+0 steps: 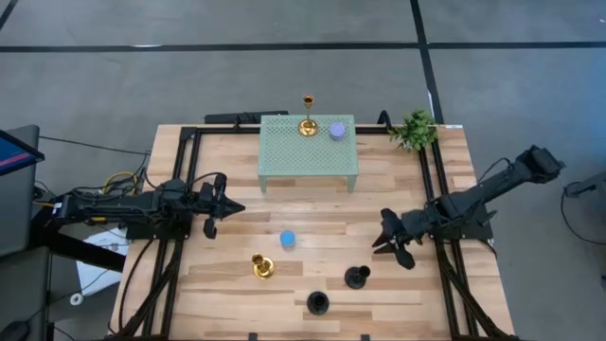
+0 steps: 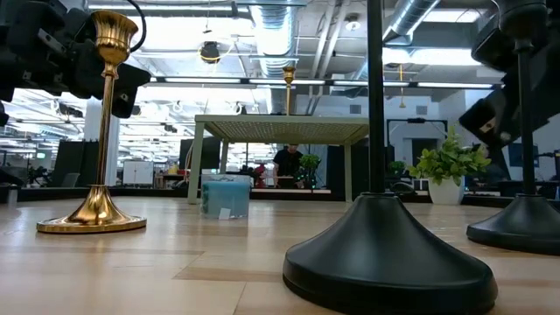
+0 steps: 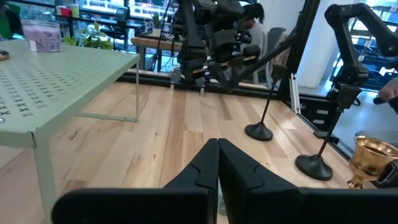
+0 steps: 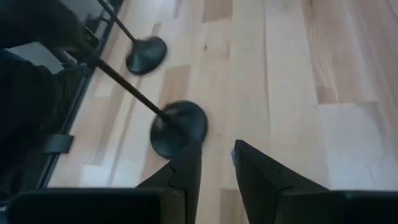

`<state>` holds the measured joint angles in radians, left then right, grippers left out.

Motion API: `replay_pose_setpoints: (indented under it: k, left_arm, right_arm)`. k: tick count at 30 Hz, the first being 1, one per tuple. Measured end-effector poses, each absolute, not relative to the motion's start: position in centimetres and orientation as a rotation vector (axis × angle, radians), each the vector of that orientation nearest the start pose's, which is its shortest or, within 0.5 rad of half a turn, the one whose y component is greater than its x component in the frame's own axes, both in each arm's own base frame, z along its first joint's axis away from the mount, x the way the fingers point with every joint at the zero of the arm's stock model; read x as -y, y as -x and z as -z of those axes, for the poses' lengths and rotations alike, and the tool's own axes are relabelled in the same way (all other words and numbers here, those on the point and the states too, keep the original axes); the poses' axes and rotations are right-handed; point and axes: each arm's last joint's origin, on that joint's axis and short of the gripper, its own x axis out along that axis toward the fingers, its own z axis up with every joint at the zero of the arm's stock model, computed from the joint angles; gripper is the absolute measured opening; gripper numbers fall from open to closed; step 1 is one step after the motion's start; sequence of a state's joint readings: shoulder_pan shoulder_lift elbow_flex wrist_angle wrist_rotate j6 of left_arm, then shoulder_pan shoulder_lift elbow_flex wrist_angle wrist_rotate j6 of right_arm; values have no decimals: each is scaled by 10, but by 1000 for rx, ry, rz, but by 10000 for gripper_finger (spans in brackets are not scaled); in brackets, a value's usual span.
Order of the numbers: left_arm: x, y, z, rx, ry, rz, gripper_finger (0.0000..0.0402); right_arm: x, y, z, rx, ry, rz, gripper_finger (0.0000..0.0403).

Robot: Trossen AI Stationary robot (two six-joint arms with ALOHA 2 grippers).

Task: Pick & Place candle stick holders
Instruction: Put the right black candle holder on the shelf

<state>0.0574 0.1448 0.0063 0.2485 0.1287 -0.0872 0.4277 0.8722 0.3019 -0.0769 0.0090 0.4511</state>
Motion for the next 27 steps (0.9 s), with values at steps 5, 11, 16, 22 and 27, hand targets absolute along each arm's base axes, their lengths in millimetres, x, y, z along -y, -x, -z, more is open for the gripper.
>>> replay_pose_setpoints:
  k: [5, 11, 16, 22, 27]
  left_arm:
    - [-2, -106, -178, 106, 77, 76, 8]
    - [-2, -106, -178, 106, 77, 76, 8]
    - [-2, -106, -178, 105, 77, 76, 8]
    - [-2, -106, -178, 106, 77, 76, 8]
    - [-2, -106, -178, 106, 77, 76, 8]
  right_arm:
    - [-83, -148, -166, -673, -295, -218, 106]
    - [-98, -153, -148, -732, -270, -171, 121]
    - [-113, -165, -136, -672, -225, -190, 126]
    - [-126, -176, -121, -635, -236, -221, 126]
    - [-132, -184, -108, -617, -270, -232, 130]
